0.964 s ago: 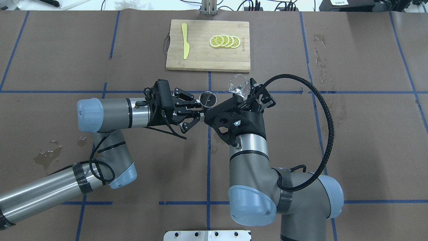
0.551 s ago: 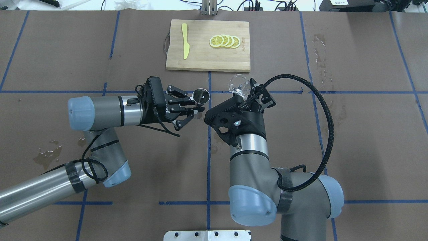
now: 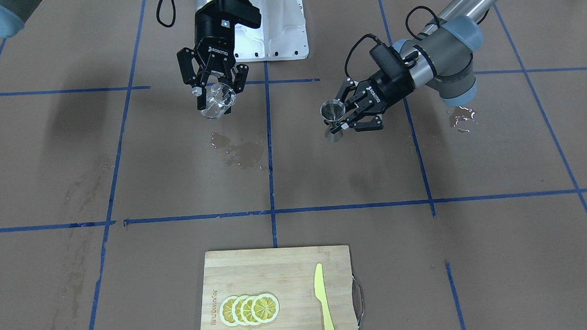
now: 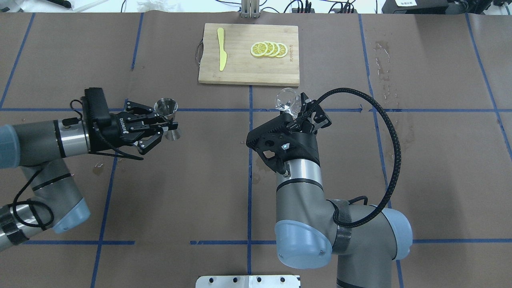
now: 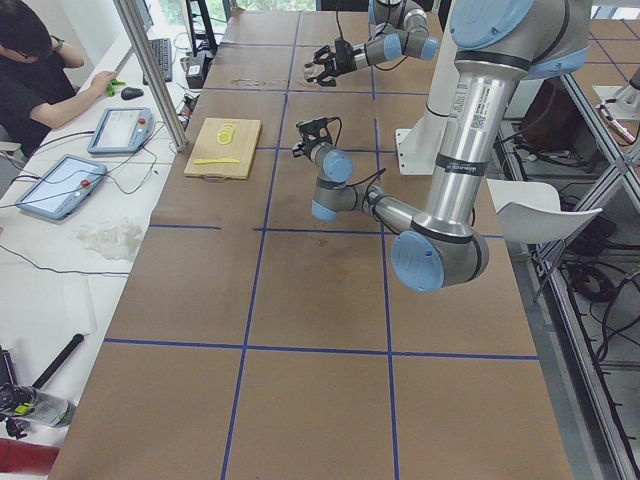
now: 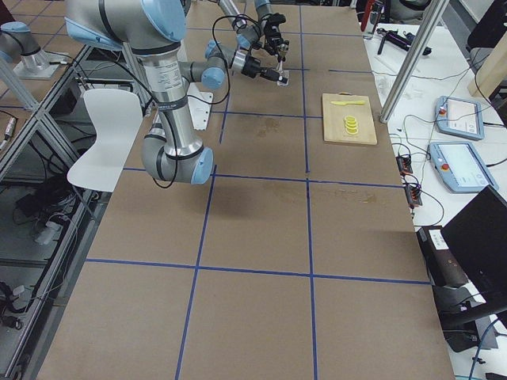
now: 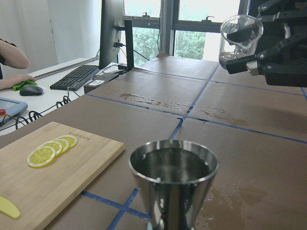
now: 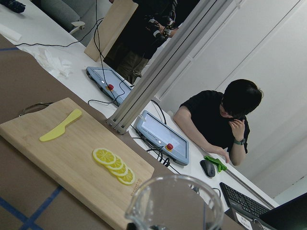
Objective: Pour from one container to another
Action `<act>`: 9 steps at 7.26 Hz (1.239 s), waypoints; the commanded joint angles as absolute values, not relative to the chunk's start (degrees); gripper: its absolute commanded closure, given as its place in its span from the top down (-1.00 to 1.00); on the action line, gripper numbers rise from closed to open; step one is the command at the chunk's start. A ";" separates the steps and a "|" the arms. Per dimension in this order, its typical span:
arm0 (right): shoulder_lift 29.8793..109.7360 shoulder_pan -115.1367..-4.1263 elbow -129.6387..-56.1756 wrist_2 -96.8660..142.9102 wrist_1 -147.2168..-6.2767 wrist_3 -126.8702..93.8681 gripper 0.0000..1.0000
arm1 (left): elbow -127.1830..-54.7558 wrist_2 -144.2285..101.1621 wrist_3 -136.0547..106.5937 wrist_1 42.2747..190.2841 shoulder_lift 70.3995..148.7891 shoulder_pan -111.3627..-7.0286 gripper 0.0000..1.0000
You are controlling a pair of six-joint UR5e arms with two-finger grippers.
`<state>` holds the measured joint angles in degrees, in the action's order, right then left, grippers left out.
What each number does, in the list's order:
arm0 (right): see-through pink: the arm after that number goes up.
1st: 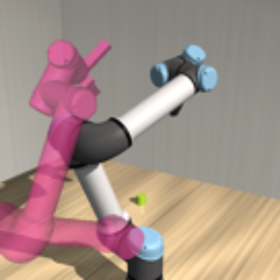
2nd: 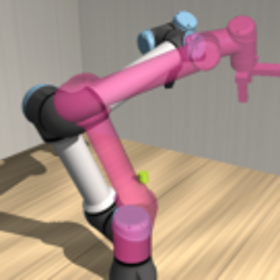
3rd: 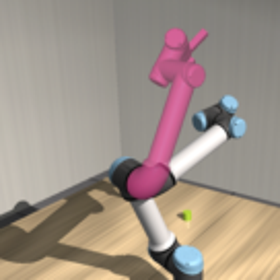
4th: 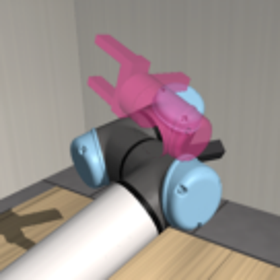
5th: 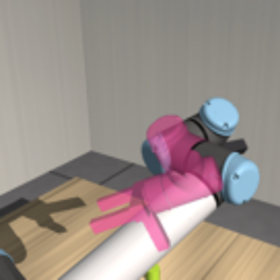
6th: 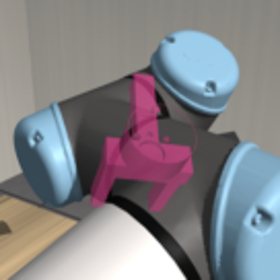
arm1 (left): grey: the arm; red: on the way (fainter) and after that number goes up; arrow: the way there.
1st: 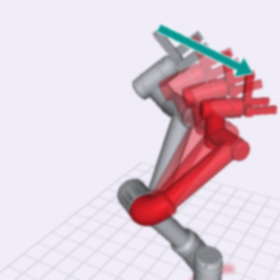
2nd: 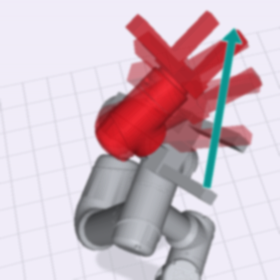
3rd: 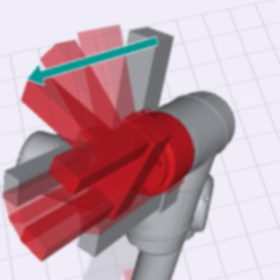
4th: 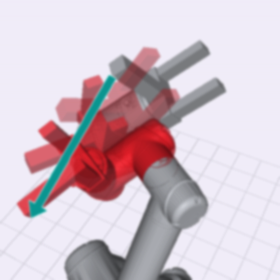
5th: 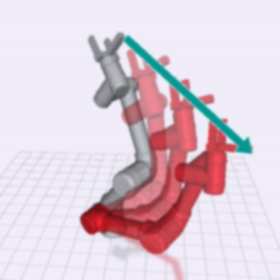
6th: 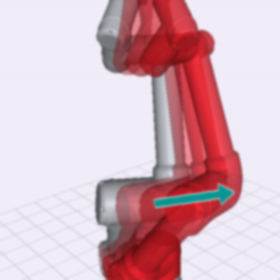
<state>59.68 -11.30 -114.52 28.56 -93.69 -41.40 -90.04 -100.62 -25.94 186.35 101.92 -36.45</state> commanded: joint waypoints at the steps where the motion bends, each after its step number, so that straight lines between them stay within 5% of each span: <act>1: 59.76 -11.34 -114.70 28.56 -93.69 -41.31 -1.00 | -91.05 -95.29 -27.68 195.52 92.33 -36.56 -1.00; 6: 59.85 -11.34 -115.05 28.56 -93.69 -41.31 -1.00 | -96.50 -73.58 -39.46 199.59 77.89 -35.33 -1.00; 9: 59.94 -11.34 -115.31 28.56 -93.69 -41.31 -1.00 | -96.59 -44.17 -41.48 199.60 77.87 -17.49 -1.00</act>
<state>59.91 -11.34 -115.27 28.56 -93.69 -41.34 -96.52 -58.53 -40.79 199.63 77.96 -26.26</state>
